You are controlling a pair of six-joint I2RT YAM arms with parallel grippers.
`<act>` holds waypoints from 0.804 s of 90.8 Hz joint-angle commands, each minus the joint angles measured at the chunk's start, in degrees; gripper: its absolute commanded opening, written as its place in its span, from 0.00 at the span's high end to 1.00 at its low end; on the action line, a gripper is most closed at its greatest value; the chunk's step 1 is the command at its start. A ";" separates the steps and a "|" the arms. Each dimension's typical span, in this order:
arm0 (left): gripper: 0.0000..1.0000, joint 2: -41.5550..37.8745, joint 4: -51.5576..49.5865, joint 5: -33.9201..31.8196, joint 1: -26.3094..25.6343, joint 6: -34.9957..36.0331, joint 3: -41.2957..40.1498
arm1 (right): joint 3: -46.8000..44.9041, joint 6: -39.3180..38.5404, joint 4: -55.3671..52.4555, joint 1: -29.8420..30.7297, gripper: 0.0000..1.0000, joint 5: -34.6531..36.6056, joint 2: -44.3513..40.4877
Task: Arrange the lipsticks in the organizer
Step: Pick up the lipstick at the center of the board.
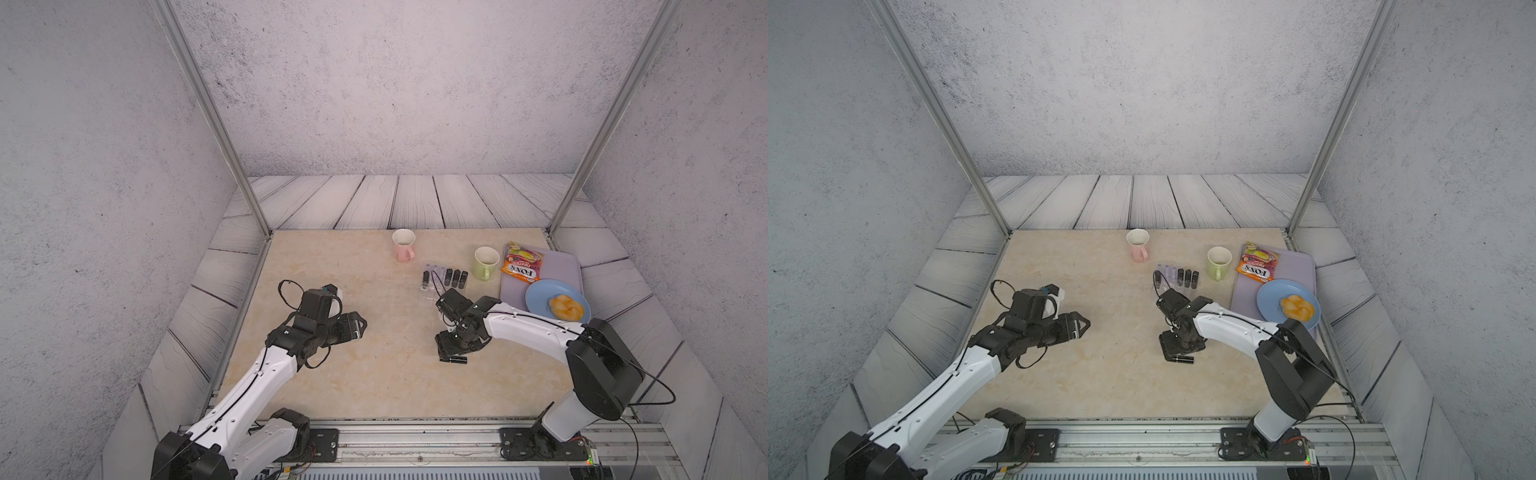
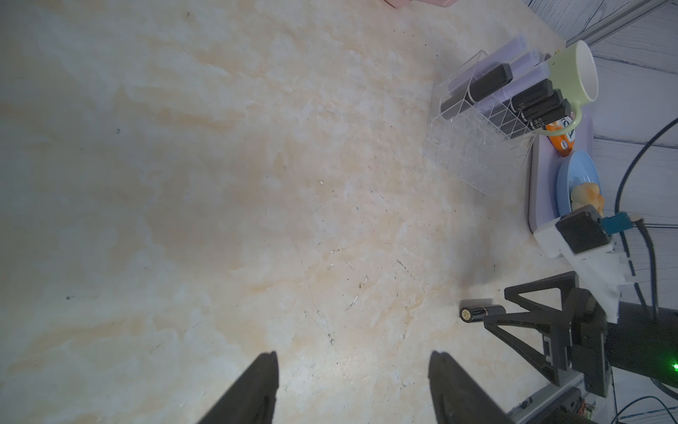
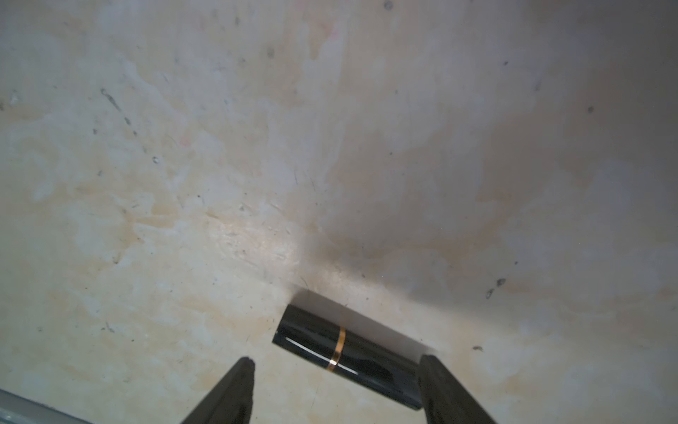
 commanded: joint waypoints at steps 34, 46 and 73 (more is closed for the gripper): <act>0.30 0.75 2.11 2.00 -0.63 -0.06 -0.52 | -4.58 -2.44 -0.05 0.01 0.34 -1.59 0.85; 0.30 0.69 2.06 2.01 -0.71 -0.23 -0.48 | -5.14 -2.26 -0.09 0.83 0.44 -0.79 0.88; 0.30 1.08 -1.44 1.70 -0.54 1.37 2.76 | -2.73 -2.41 -1.60 5.93 0.84 8.67 2.73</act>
